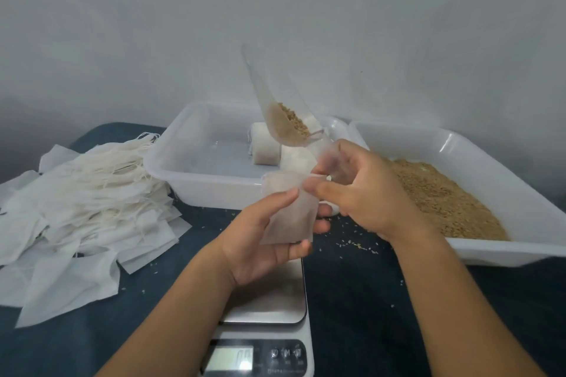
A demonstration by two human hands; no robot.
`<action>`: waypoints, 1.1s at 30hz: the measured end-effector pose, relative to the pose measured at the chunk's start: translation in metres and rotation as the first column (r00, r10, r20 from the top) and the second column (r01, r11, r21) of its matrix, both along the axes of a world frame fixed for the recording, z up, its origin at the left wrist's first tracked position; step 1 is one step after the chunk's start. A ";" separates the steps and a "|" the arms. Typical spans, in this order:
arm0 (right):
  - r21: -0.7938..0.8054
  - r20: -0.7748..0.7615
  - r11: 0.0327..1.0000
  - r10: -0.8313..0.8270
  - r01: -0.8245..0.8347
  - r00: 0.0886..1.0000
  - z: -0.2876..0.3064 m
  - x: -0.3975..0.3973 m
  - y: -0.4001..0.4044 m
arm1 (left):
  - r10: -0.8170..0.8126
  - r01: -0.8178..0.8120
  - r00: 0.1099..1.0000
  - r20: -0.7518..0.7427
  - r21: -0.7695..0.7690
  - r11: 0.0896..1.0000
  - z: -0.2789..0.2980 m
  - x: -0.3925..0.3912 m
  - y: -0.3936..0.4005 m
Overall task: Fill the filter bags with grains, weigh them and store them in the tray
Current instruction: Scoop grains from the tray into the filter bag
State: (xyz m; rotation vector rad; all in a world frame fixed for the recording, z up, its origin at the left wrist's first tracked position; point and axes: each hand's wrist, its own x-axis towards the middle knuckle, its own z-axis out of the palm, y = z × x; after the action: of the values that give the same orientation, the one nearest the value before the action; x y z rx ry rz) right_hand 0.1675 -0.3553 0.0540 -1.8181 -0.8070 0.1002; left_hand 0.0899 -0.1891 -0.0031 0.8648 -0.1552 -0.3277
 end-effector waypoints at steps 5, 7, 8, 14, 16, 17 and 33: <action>0.060 0.090 0.998 -0.019 0.014 0.996 0.017 -0.003 0.001 | 0.156 -0.166 0.979 0.133 0.074 0.983 0.000 0.004 0.007; 0.031 0.159 0.999 -0.046 0.042 0.986 0.023 -0.005 0.003 | 0.256 -0.276 0.954 0.155 0.127 0.953 0.001 0.005 0.007; 0.027 0.185 0.998 -0.060 0.056 0.981 0.025 -0.006 0.005 | 0.302 -0.325 0.940 0.158 0.152 0.933 0.001 0.006 0.006; 0.069 0.157 0.982 -0.183 0.174 0.971 0.018 -0.009 0.009 | 0.464 -0.476 0.878 0.114 0.115 0.872 0.005 0.005 0.001; 0.095 0.123 0.975 -0.210 0.199 0.970 0.013 -0.007 0.011 | 0.490 -0.499 0.866 0.101 0.110 0.859 0.006 0.006 0.001; 0.122 0.098 0.972 -0.212 0.200 0.972 0.010 -0.006 0.012 | 0.492 -0.501 0.865 0.101 0.117 0.857 0.006 0.006 0.003; 0.124 -0.008 0.978 -0.169 0.169 0.986 -0.042 -0.037 0.002 | 0.356 -0.491 0.871 0.339 0.551 0.675 -0.010 -0.027 0.051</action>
State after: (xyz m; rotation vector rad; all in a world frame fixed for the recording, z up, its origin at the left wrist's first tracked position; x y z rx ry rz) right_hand 0.1306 -0.3537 0.0120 -1.7609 -0.6428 -0.0615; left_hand 0.0624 -0.1379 -0.0133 1.5710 -0.0224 0.1827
